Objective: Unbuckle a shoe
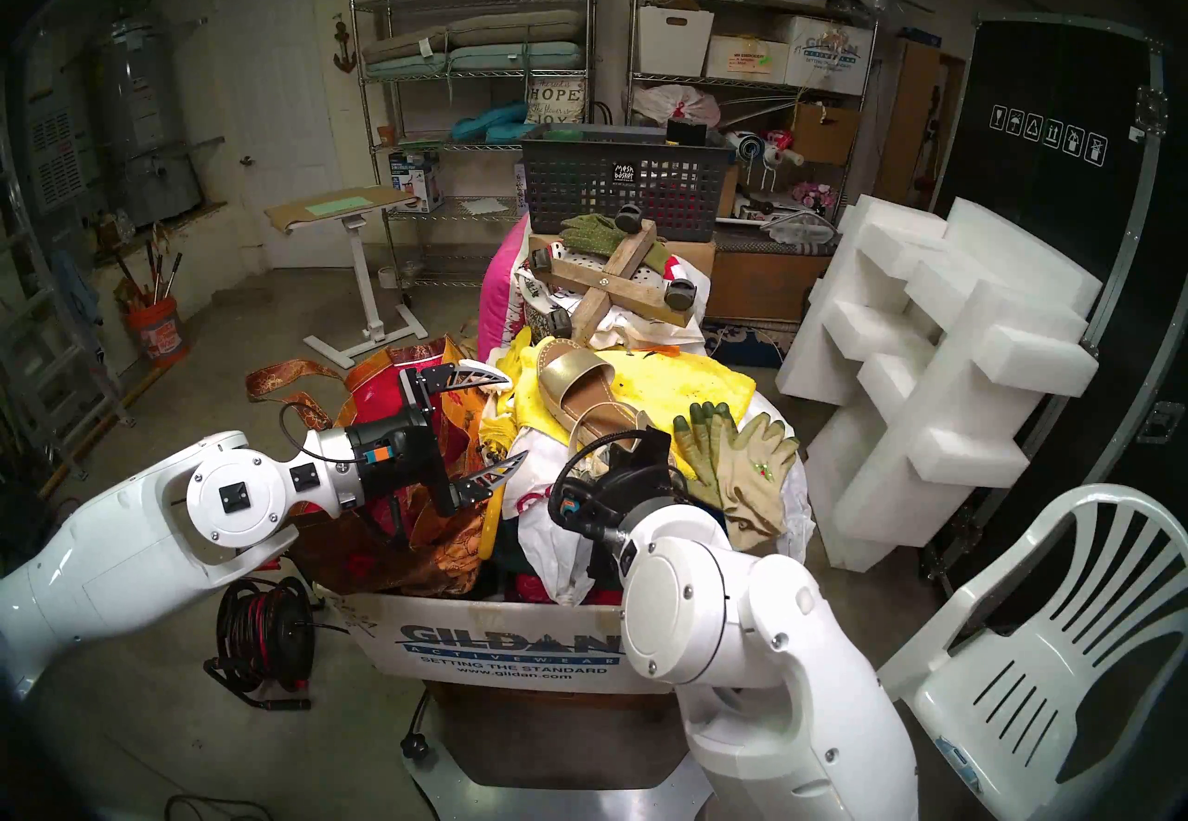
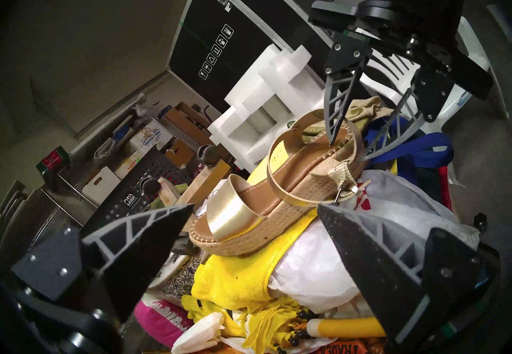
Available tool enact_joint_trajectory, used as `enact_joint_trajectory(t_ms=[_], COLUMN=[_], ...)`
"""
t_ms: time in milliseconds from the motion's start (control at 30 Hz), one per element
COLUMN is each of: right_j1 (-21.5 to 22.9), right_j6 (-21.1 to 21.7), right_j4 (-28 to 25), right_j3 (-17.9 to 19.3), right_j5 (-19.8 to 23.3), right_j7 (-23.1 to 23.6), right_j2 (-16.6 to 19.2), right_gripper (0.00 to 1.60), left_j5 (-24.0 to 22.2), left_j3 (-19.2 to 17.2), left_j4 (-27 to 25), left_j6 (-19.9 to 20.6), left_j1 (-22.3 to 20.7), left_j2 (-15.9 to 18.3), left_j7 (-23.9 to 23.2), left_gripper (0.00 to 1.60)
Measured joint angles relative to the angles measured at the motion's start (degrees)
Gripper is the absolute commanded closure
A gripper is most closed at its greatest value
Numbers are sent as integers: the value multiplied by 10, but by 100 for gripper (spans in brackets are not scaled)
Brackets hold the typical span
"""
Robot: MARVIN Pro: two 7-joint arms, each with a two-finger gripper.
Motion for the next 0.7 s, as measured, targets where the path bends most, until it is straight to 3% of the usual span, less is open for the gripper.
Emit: enact_joint_trajectory(t_ms=[333, 700], right_j1=[17, 42], right_j6=[-14, -18], right_j4=[13, 25], right_j3=[-15, -13], right_j5=[-25, -60], right_j7=[6, 10], right_j2=[15, 27], right_gripper=[84, 80], left_j5=[1, 2], left_j3=[7, 9], left_j4=[12, 15], left_j6=[-13, -22], left_j1=[-6, -10], left_j2=[-14, -22], left_j7=[-22, -31], left_gripper=[0, 0])
